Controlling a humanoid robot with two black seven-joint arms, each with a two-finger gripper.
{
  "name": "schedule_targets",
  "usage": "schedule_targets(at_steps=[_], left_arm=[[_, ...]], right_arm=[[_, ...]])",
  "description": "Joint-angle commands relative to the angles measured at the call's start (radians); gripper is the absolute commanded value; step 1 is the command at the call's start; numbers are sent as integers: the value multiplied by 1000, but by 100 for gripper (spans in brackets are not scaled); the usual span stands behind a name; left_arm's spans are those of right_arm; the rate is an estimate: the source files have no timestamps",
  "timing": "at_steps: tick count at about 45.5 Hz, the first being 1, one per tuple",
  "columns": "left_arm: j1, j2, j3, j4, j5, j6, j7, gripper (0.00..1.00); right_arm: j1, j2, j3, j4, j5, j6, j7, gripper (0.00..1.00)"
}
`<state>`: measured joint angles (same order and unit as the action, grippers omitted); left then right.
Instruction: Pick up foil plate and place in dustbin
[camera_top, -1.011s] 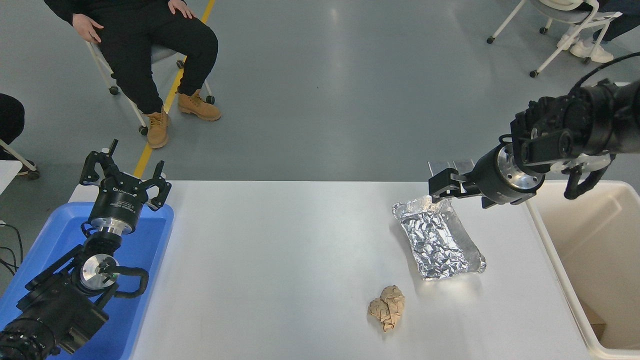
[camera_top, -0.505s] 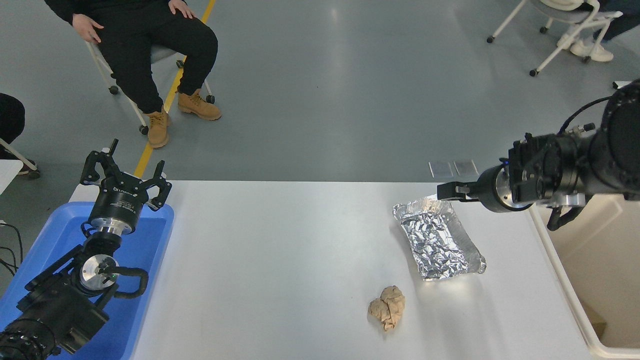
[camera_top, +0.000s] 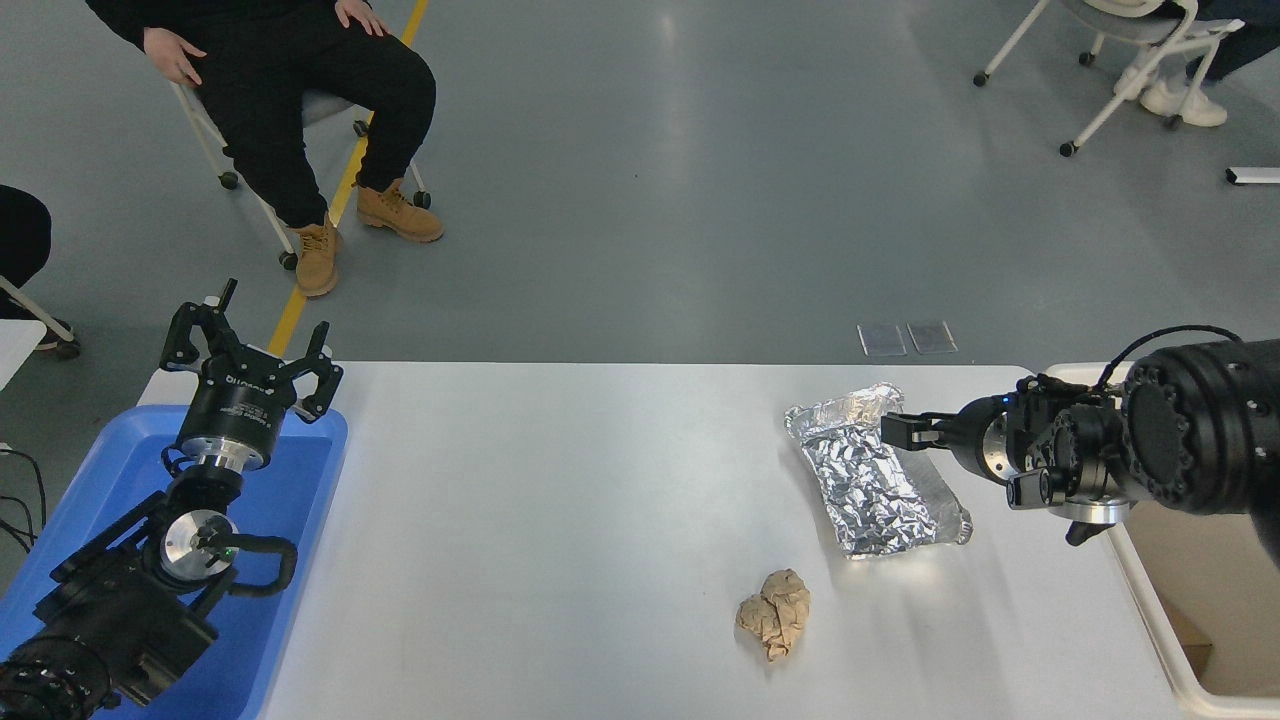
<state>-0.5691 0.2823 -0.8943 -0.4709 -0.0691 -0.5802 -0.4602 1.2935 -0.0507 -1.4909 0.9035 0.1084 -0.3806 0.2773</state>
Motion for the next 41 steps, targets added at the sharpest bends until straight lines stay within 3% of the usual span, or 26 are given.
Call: schedule_targets(at_steps=[1,21,31,35,40,41], left_arm=[[0,0,0,0,0,0,0,99],[0,0,0,0,0,0,0,99],[0,0,0,0,0,0,0,99],[0,0,0,0,0,0,0,99],[0,0,0,0,0,0,0,99],[0,0,0,0,0,0,0,99]], right_arm=[[-123,0,14,-78,-6,-98,0,98],[-209,0,26,-107,-55,-152,2,90],[-232,5,24,-106,-58,-149,2,74],[-237,6,23,-101,-59,-149,2,58],[-238,6,26,-92,-61,-146,5,7],[-238,6,24,-92,-62,-146,5,1]])
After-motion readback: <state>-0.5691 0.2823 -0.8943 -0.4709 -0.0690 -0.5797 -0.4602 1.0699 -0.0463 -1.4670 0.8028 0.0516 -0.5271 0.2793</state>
